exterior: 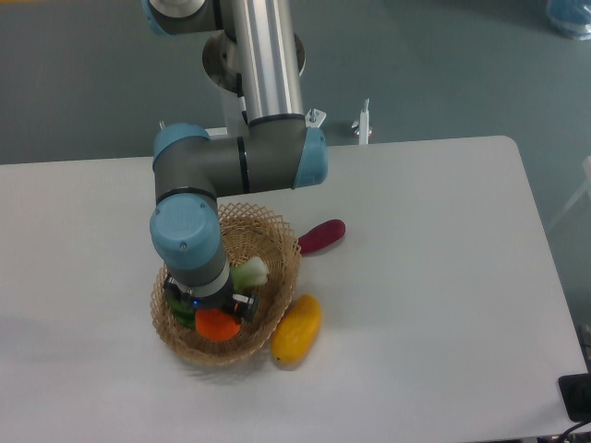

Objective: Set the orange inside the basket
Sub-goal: 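Open the gripper to release the orange beside the bok choy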

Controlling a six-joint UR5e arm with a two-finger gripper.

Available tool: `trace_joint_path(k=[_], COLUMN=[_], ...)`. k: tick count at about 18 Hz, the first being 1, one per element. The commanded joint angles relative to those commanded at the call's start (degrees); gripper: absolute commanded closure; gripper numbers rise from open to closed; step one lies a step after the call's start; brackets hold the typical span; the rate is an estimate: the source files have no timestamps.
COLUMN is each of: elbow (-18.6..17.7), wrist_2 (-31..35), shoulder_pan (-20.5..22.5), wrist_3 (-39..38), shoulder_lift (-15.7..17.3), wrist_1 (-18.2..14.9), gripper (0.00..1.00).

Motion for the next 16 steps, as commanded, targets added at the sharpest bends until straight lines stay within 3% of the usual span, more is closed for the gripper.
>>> trace_joint_path(k=[5,7,9,16], elbow=[-0.44,-0.44,-0.35,2.19], wrist_2=[0.00,0.00,0.00,-0.09], shoulder_pan=[0.00,0.00,0.00,0.44], wrist_3=[0.00,0.00,-0.09,0.09], shoulder_lift=[-0.18,-0.09,0.26,3.60], wrist_1=[0.09,0.00,-0.17,-0.79], gripper=[0.20,0.06,0.01,0.00])
